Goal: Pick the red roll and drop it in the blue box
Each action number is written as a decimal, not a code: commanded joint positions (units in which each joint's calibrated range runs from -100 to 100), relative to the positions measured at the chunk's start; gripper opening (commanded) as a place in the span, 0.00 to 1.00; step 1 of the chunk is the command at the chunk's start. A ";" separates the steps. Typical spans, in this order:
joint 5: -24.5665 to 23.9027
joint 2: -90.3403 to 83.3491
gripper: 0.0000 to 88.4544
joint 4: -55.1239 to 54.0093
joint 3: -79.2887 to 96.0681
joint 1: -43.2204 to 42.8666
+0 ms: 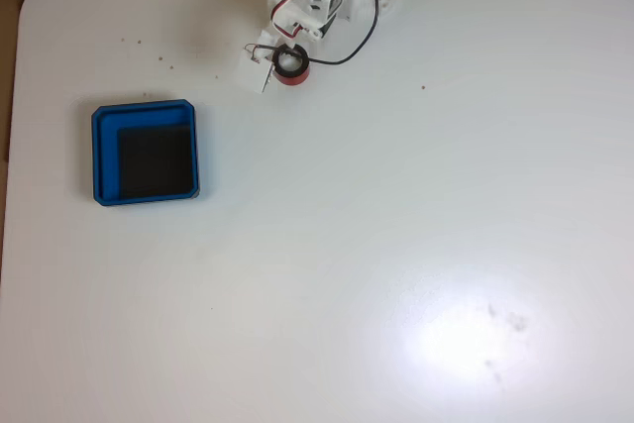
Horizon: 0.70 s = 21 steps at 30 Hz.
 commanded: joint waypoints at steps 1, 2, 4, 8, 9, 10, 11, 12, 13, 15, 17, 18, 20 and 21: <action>-0.32 0.31 0.22 -0.26 -3.58 0.01; -0.32 0.89 0.22 -0.34 -3.58 0.01; -0.05 3.23 0.22 -0.43 -3.67 0.01; 0.03 7.42 0.22 -3.31 -4.03 0.21; 0.21 7.83 0.22 -5.05 -3.85 0.41; 0.21 8.08 0.22 -6.70 -3.58 0.50; 0.21 8.17 0.22 -7.69 -3.49 0.50; 0.30 8.17 0.22 -8.02 -3.49 0.50; 0.30 8.25 0.22 -8.18 -3.49 0.50; 0.12 9.25 0.22 -8.68 -3.40 0.50; 0.12 10.93 0.22 -8.92 -3.40 0.50; 0.03 11.76 0.22 -8.92 -3.40 0.50; 0.21 13.02 0.22 -8.92 -3.40 0.60; 0.21 13.35 0.22 -8.92 -3.40 0.70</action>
